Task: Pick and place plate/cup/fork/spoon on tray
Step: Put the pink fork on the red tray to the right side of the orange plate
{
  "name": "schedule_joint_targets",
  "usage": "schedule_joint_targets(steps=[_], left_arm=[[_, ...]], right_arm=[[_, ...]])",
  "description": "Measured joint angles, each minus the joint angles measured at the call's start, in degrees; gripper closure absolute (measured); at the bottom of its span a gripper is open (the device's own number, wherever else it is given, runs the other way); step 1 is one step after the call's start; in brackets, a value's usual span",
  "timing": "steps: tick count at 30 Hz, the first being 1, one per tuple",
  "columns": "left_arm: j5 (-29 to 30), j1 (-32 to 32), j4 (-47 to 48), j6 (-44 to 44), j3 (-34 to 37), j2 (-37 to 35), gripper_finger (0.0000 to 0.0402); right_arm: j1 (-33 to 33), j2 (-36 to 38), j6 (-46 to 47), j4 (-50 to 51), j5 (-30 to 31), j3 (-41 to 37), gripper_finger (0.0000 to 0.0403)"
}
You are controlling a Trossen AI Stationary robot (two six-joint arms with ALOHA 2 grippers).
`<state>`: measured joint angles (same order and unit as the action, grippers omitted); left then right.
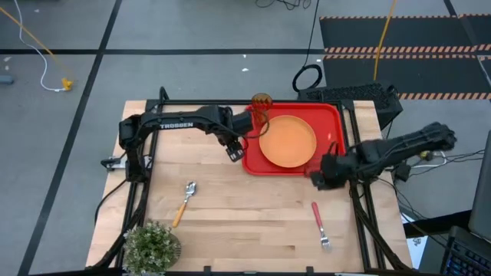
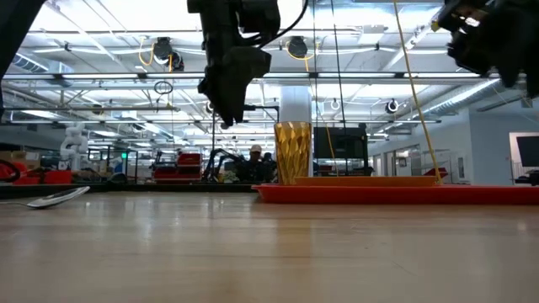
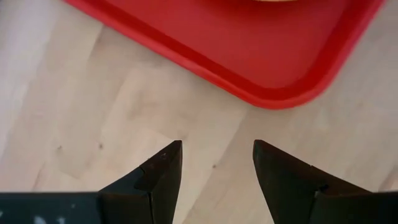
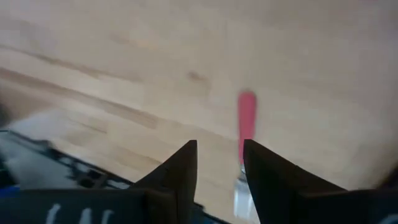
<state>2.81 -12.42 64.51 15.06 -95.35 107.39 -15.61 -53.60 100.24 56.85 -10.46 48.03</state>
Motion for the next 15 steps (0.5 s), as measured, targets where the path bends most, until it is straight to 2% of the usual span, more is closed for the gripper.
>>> schedule_joint_targets(steps=[5,10,15], left_arm=[[-0.03,1.72,0.02,-2.12,0.00,0.00,0.0202],[-0.03,2.81,0.02,-4.99,0.00,0.00,0.0202],[-0.01,2.86,0.27,-7.08,0.00,0.00,0.0202]], right_arm=[[-9.25,-7.79,6.98,-5.05,-0.05,0.00,0.0287],[-15.70,-14.60,9.46,-11.57,0.00,0.00,0.0287],[-20.97,-20.00,16.12,-13.82,-0.08,-0.02,0.0287]])
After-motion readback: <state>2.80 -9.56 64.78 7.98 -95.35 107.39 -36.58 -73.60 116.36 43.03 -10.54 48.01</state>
